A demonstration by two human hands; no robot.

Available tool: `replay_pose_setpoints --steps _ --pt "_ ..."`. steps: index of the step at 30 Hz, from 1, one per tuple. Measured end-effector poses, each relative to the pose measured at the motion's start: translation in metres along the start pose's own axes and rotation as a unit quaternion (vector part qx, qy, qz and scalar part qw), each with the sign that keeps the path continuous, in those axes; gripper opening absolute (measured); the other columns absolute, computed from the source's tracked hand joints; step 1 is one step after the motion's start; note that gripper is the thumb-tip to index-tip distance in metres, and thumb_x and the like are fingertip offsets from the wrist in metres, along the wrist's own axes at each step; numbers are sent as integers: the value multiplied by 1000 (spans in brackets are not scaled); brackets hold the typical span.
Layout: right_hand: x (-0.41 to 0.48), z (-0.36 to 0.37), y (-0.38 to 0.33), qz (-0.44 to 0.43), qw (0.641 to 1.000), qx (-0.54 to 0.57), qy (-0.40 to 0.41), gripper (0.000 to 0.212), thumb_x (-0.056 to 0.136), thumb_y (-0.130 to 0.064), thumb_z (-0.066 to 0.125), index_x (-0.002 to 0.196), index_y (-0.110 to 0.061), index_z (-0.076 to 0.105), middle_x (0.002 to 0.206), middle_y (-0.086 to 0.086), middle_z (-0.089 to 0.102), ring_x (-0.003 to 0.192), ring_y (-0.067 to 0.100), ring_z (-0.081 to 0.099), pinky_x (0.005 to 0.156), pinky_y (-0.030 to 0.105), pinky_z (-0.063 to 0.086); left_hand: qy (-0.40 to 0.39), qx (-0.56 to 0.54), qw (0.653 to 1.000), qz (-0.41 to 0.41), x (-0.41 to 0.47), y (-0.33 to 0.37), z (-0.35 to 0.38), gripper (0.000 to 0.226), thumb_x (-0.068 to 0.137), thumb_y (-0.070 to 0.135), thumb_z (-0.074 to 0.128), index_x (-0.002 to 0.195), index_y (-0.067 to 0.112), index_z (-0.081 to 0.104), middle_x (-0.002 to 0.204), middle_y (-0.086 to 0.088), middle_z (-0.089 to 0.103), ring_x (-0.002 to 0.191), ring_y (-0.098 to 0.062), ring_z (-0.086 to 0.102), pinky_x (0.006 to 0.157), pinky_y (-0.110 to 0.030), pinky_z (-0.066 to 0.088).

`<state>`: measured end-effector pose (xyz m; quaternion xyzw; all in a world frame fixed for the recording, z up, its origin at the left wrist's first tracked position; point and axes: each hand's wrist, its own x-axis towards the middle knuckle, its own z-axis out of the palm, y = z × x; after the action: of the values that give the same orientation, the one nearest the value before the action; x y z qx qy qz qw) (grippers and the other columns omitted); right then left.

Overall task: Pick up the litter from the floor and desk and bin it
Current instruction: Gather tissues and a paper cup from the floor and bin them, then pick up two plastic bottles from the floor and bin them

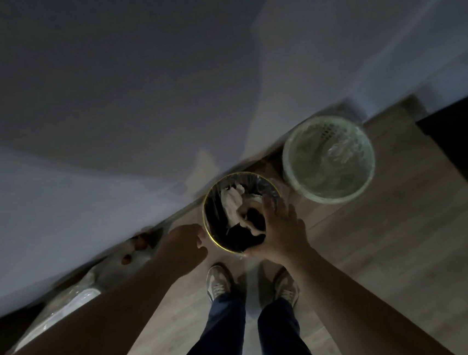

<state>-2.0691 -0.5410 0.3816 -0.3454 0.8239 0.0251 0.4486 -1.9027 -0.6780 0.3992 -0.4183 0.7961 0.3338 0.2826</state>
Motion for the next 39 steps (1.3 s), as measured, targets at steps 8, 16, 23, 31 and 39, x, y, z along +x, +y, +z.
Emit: replay_pose_setpoints --steps 8,16,23,31,39 --pt "-35 -16 -12 -39 991 -111 55 56 78 -48 68 123 -19 50 126 6 50 116 27 48 94 38 42 -9 62 998 12 -27 -9 -32 35 87 24 57 122 19 57 117 2 62 110 -15 58 89 -23 44" --pt "-106 -73 -29 -49 985 -133 95 47 80 -38 66 122 -21 52 121 4 56 114 26 53 90 33 43 39 78 996 36 -102 11 -92 40 85 32 54 123 19 57 119 0 60 113 -18 55 94 -24 41" --pt "-180 -145 -51 -125 978 -120 117 33 83 -31 62 113 -18 59 109 3 62 107 24 58 80 29 44 56 107 992 40 -186 52 -139 40 90 32 52 127 19 49 126 -3 53 119 -21 50 96 -26 39" --pt "-278 -266 -64 -266 937 -168 154 45 91 -31 58 134 -21 47 127 -1 54 118 18 50 93 26 38 180 -4 982 57 -286 120 -180 35 89 33 61 121 22 57 115 7 62 102 -9 58 87 -19 43" --pt "-373 -325 -122 -368 886 -208 190 46 90 -32 59 134 -19 52 127 0 57 113 17 54 92 29 44 287 -21 957 20 -387 139 -219 37 90 39 58 125 27 54 116 12 61 102 -7 58 87 -21 47"
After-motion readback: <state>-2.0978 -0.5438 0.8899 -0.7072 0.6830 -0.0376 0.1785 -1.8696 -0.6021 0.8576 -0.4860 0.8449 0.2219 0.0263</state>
